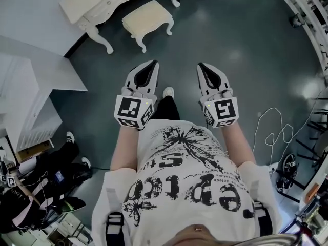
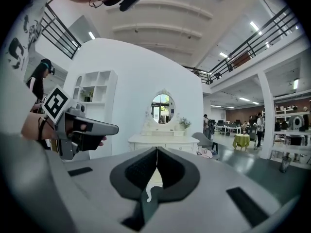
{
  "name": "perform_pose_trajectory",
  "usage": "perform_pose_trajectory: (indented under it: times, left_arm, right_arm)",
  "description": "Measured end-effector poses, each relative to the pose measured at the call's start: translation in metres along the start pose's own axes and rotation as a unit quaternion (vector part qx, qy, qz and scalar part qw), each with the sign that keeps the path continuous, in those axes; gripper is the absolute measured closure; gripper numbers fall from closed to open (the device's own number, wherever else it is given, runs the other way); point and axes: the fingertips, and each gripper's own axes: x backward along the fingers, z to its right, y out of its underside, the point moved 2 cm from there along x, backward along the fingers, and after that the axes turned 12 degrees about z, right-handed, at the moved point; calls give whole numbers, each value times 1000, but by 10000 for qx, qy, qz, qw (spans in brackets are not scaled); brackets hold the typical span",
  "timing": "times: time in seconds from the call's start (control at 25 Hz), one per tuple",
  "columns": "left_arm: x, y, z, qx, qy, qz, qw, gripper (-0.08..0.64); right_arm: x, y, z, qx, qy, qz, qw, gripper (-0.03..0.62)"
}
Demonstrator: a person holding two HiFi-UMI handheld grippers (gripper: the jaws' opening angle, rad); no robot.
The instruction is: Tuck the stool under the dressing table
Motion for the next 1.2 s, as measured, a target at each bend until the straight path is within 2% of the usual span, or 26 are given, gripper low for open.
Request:
perform_pose_trajectory:
  times: [0.16, 0.32, 0.52, 0.68, 0.84, 1.04, 1.2]
  left_arm:
    - [-47, 6, -45, 15, 11, 28, 10000, 540]
    - [-84, 2, -56, -8, 42, 37, 10000, 540]
    - [-105, -5, -74, -49, -199, 23, 9998, 540]
    - [-122, 1, -97, 8, -567, -50, 9984, 540]
    - [-156, 22, -137, 14, -1009, -97, 9949, 540]
    - [-195, 31, -175, 117, -1794, -39, 9837, 540]
    - [-238, 39, -203, 229, -2285, -25, 9733, 540]
  right_arm:
    - [-62, 12, 25, 53, 2, -38, 10000, 575]
    - [-93, 10, 51, 39, -61, -27, 10000, 574]
    - [-127, 7, 66, 7, -311, -90, 9995, 575]
    - [-163, 15, 81, 2, -634, -181, 9978, 574]
    - [-224, 40, 102, -23, -1040, -231, 9943, 574]
    - [-296, 52, 127, -34, -1809, -289, 9831, 574]
    - [-354, 64, 160, -94, -2264, -429, 9730, 574]
